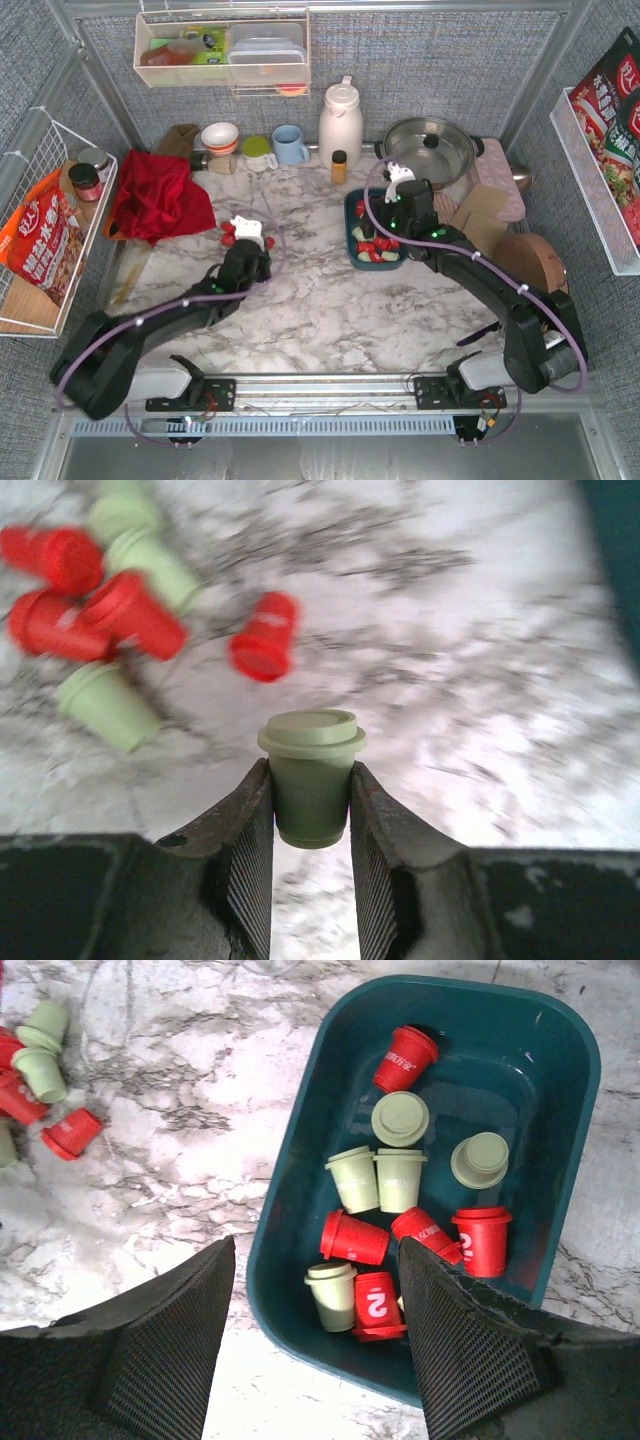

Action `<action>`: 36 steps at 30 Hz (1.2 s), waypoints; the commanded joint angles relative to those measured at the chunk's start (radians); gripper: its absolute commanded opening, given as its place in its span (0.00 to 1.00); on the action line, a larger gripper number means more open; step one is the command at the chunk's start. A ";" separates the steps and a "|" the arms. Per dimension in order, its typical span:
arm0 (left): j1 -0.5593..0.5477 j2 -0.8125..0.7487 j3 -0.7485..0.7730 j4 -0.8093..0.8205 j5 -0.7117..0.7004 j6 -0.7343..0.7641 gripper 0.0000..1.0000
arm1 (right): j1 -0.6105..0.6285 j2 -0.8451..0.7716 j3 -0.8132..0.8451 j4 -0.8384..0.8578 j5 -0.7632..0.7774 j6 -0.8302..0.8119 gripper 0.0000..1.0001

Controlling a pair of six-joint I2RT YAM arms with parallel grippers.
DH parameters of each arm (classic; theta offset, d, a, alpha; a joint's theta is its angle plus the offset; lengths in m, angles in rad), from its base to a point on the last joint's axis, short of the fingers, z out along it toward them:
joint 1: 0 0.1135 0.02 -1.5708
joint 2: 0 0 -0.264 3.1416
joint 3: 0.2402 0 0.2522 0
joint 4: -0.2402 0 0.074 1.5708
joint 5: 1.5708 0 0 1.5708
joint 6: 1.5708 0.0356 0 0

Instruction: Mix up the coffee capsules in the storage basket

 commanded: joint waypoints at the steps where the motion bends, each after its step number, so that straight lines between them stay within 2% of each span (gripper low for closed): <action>1: -0.078 -0.178 -0.121 0.287 0.125 0.147 0.27 | 0.006 -0.034 0.000 0.000 -0.060 0.041 0.70; 4: -0.134 -0.279 -0.197 0.425 0.169 0.172 0.27 | 0.015 -0.065 -0.016 0.006 -0.118 0.071 0.70; 7: -0.190 -0.314 -0.256 0.547 0.182 0.227 0.27 | 0.037 -0.095 -0.026 0.016 -0.191 0.121 0.70; 13: -0.252 -0.247 -0.273 0.688 0.242 0.302 0.26 | 0.135 -0.132 -0.027 0.021 -0.279 0.171 0.70; 17: -0.312 -0.188 -0.257 0.769 0.225 0.364 0.26 | 0.195 -0.143 -0.020 0.017 -0.310 0.181 0.73; 27: -0.403 -0.078 -0.171 0.784 0.183 0.431 0.26 | 0.259 -0.128 -0.024 0.043 -0.361 0.217 0.77; 36: -0.419 -0.084 -0.161 0.784 0.149 0.446 0.26 | 0.265 -0.113 -0.039 0.021 -0.361 0.227 0.72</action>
